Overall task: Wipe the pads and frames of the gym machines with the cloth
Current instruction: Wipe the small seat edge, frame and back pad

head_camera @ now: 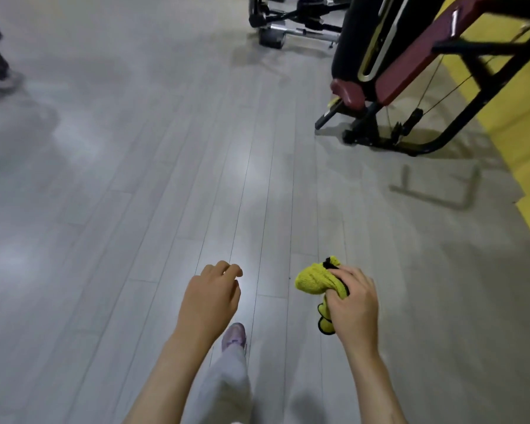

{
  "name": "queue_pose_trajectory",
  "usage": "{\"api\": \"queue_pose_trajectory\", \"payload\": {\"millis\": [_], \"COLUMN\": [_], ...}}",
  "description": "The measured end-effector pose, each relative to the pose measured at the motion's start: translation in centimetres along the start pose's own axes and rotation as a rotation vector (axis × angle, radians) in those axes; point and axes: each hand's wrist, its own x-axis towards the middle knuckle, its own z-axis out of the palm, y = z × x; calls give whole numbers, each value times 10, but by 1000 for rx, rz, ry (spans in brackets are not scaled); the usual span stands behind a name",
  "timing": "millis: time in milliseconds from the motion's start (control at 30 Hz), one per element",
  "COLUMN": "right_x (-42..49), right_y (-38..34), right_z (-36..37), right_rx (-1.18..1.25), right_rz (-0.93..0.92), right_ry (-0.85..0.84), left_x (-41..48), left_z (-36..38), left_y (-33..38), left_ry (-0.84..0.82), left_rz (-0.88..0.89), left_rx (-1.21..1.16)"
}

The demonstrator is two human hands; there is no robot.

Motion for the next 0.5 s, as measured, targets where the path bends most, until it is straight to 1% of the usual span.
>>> {"api": "queue_pose_trajectory", "payload": {"millis": [100,200,267,400,500], "right_x": [83,165,216,304,375], "right_y": [-18,-35,-40,-41,-32], "right_z": [22,31,35,48,62], "right_rx": [-9,10,18,41,61], "right_rz": [20,-6,13,41,64], "right_ry": [6,69,99,178,201], "left_x": [91,183,239,339,413], "left_z": [4,2,1,6,19], "left_y": [-9,-9,-7,-4,-2], "left_ry": [-21,-23,-30,-53,-83], "left_rz": [56,90,117,158,172], "left_rx": [-29,-60,-72,-85,-87]}}
